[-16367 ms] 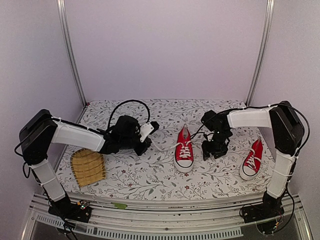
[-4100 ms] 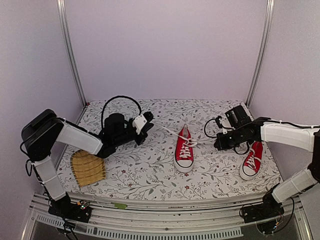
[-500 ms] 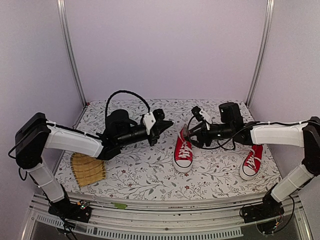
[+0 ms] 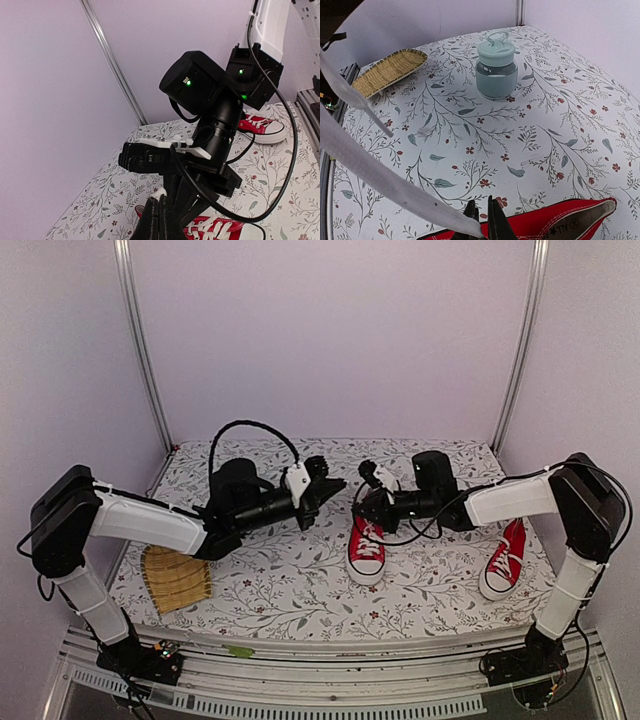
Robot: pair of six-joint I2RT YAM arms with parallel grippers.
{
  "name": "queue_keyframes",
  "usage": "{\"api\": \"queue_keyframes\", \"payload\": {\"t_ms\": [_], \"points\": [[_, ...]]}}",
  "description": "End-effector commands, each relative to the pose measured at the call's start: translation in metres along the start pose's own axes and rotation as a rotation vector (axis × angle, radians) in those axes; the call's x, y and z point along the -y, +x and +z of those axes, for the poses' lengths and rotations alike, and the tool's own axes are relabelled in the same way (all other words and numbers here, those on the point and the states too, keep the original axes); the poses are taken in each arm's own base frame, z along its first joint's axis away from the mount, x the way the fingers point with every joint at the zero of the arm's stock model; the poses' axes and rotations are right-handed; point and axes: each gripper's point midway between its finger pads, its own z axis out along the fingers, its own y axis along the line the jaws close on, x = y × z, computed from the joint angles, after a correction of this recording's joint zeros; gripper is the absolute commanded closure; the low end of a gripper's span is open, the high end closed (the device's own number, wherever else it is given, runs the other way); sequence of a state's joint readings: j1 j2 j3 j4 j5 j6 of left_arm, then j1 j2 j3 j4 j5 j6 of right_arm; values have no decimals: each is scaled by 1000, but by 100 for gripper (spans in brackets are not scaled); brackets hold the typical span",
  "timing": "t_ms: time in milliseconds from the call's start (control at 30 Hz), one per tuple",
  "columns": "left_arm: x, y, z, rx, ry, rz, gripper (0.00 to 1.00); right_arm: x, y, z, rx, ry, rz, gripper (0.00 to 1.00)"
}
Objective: Tie the shoes
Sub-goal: Pass from the left arm to the right, then fold the half-tied shoelace.
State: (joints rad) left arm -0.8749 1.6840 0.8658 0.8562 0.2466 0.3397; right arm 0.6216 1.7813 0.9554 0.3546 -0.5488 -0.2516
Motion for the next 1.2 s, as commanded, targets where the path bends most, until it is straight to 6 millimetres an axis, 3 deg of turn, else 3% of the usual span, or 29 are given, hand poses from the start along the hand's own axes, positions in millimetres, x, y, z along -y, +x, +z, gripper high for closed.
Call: {"api": "queue_keyframes", "payload": {"t_ms": [0, 33, 133, 167, 267, 300, 367, 433, 600, 667, 767, 867, 900, 1167], "points": [[-10, 4, -6, 7, -27, -2, 100, 17, -7, -10, 38, 54, 3, 94], [-9, 11, -8, -7, -18, -10, 100, 21, -7, -13, 40, 57, 16, 96], [-1, 56, -9, -110, 32, -46, 100, 26, -10, -20, 56, 56, 32, 99], [9, 73, -8, -153, 77, -27, 100, 25, -10, -20, 56, 48, 26, 99], [73, 113, -8, -250, 354, 41, 100, 20, -4, -19, 47, 29, -1, 99], [91, 116, -11, -255, 448, 46, 86, 19, -2, -19, 43, 25, -9, 99], [105, 108, -19, -253, 567, 31, 45, 17, 2, -19, 36, 14, -27, 99], [94, 101, -22, -272, 579, 19, 34, 13, 3, -21, 38, 0, -60, 99], [49, 64, -30, -196, 598, 26, 34, 6, -1, -21, 48, -44, -111, 99], [29, 56, -17, -146, 549, 38, 47, 5, -2, -19, 49, -57, -126, 99], [11, 63, 11, -114, 471, 64, 64, 7, -3, -15, 51, -68, -144, 98], [3, 63, 33, -90, 469, 18, 63, 8, -4, -11, 53, -78, -156, 98], [3, 59, 36, -72, 481, 13, 62, 8, -4, -10, 53, -81, -158, 97], [12, 82, 52, -80, 472, -48, 52, 5, -5, -8, 61, -111, -170, 95]]}}
